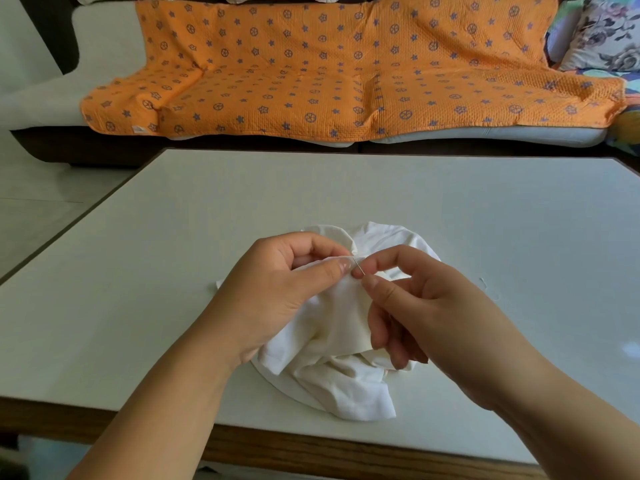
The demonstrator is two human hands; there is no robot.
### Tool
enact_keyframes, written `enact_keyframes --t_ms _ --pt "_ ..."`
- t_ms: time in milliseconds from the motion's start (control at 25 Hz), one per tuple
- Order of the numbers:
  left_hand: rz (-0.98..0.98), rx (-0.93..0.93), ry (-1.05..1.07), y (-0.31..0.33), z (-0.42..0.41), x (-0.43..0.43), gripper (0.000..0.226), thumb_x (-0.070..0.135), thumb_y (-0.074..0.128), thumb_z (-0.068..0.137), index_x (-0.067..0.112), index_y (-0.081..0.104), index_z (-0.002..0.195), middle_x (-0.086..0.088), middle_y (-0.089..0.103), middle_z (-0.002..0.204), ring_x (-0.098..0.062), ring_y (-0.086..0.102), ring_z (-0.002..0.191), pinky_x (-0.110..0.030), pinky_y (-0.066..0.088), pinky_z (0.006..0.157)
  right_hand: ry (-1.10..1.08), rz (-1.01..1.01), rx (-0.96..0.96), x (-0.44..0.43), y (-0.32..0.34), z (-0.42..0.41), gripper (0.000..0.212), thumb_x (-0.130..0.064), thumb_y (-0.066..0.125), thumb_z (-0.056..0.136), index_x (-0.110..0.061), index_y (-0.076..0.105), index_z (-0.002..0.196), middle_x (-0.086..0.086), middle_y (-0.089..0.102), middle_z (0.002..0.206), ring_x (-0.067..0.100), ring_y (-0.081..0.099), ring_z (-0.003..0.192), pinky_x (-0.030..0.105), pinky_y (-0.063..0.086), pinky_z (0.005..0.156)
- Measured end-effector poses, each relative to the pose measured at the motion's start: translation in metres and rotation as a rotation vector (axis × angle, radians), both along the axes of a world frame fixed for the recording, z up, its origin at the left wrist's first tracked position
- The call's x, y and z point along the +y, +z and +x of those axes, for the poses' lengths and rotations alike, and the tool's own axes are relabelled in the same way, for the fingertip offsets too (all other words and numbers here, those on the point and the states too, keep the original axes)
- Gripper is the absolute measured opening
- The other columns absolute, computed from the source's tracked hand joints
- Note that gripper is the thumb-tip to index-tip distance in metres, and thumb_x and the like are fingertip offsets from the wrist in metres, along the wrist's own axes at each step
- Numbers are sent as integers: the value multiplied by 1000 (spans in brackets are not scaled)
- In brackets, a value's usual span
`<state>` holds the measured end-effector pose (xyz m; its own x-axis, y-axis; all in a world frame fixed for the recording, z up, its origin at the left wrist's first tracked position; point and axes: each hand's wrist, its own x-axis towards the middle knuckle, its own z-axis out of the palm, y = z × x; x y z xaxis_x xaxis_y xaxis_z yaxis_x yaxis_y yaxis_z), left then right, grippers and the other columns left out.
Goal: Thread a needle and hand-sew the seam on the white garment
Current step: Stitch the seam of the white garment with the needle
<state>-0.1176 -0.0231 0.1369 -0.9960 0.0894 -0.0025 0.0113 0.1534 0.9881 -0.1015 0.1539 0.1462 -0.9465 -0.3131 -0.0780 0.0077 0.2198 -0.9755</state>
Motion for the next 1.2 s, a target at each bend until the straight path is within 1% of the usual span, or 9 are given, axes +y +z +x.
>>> enact_keyframes --t_ms 120,200,520,600,800,960,1120,1200 --pt "-2 -15 0 -1 -1 -1 8 14 69 86 16 76 88 -6 77 88 -22 72 92 -36 55 90 -20 11 9 0 -1 -1 13 -23 53 98 -28 63 91 3 60 52 14 47 39 14 35 41" --pt "-8 -15 5 -2 -1 -2 9 14 69 87 17 77 89 -7 76 89 -25 72 94 -37 55 91 -26 28 21 1 -2 -1 15 -21 52 98 -28 63 91 2 60 51 14 47 38 15 35 41" --pt "-37 8 27 -2 -1 -1 10 14 69 87 18 77 91 -5 77 87 -21 72 91 -33 56 89 -37 62 46 0 -3 -1 18 -16 50 98 -29 62 93 2 60 50 13 47 37 15 35 41" --pt "-55 21 34 -2 0 0 10 15 69 87 19 77 91 -1 77 85 -18 73 89 -30 56 87 -41 66 48 -1 -4 -1 18 -16 50 97 -28 61 93 2 60 50 13 47 37 15 36 41" --pt "-121 100 67 0 4 3 9 14 70 87 21 75 89 8 77 82 -4 72 81 -15 55 75 -59 79 64 -3 -5 -1 16 -17 50 97 -29 61 95 1 61 50 12 47 37 17 38 42" --pt "-170 152 74 1 5 6 7 14 70 85 20 73 87 12 76 81 1 70 80 -10 52 74 -74 94 71 -3 -6 -2 14 -17 51 97 -28 60 95 2 61 50 12 47 36 17 39 43" --pt "-201 188 51 1 5 7 9 12 71 85 20 74 85 15 75 80 5 69 80 -6 48 72 -93 95 60 -5 -6 -2 6 -23 53 97 -25 58 94 2 62 50 12 48 36 16 39 42" --pt "-233 205 35 0 5 8 10 13 71 86 22 75 85 17 75 82 5 69 82 -6 47 74 -107 99 58 -6 -7 -2 6 -25 53 98 -22 56 93 1 62 50 11 49 36 15 38 41"
